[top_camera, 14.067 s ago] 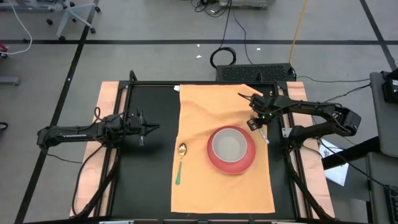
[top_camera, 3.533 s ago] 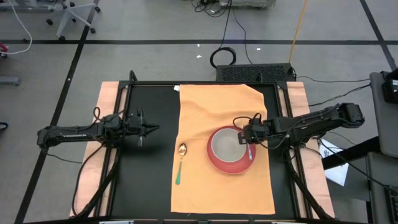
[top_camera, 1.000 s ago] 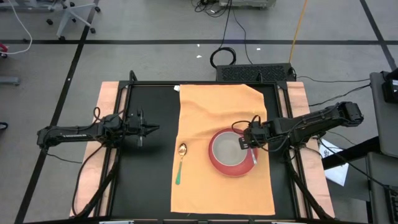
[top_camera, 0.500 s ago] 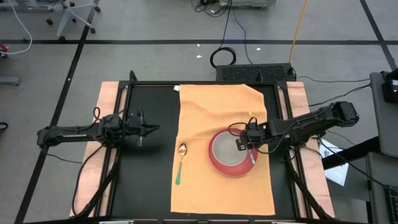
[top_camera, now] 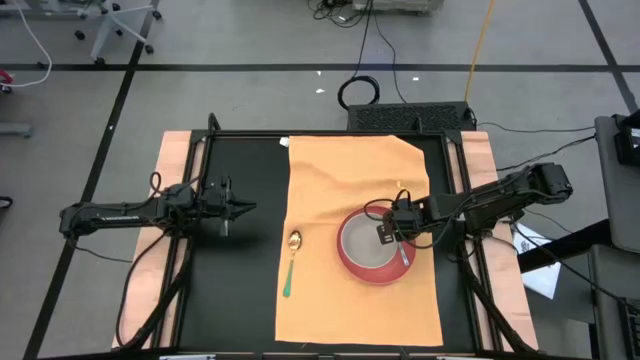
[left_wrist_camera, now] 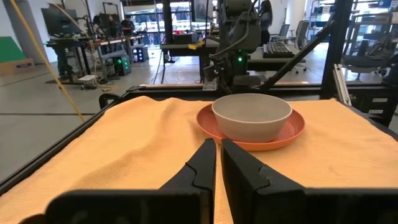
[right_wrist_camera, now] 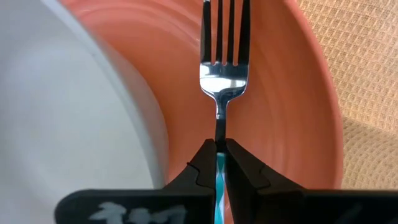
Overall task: Set table place
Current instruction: Put the fork to the right of the plate on the napkin, then put the spoon into the bowl on the napkin
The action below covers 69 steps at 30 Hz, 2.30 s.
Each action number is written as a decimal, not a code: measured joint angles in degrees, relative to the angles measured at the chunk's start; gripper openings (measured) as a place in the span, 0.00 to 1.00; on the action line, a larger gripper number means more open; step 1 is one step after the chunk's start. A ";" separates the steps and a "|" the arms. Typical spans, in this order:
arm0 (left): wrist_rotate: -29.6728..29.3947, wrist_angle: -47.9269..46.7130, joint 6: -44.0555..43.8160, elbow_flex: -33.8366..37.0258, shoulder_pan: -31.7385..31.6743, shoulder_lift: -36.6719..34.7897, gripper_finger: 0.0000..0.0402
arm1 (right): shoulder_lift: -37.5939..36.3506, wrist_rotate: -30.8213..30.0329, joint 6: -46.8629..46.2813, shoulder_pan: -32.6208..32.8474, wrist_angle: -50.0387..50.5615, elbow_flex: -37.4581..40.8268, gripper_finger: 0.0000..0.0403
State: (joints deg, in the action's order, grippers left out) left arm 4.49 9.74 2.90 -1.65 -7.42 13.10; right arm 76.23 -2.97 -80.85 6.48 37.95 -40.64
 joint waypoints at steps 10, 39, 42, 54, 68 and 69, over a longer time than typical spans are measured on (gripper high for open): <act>0.02 -0.04 0.02 0.00 0.00 0.02 0.08 | 0.00 -0.10 0.98 0.00 -0.46 0.00 0.02; 0.07 -0.62 -0.22 0.00 0.02 0.02 0.08 | -3.37 -1.73 2.09 0.00 0.63 0.02 0.15; 0.07 -0.59 -0.22 0.00 0.02 0.00 0.08 | -5.02 -2.04 2.09 -0.01 1.63 0.02 0.15; 0.07 -0.65 -0.20 0.00 0.02 0.01 0.08 | -11.50 -6.06 7.23 0.00 10.88 0.02 0.10; 0.02 -1.05 0.65 0.00 0.02 0.02 0.08 | -21.48 -33.80 34.14 1.93 12.17 0.02 0.00; 0.02 -1.03 1.10 -0.02 0.02 0.02 0.08 | -22.16 -35.36 37.01 2.35 11.13 0.02 0.00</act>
State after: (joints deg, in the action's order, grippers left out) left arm 4.51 8.71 3.99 -1.67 -7.40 13.13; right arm 54.06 -38.34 -43.84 8.83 49.08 -40.62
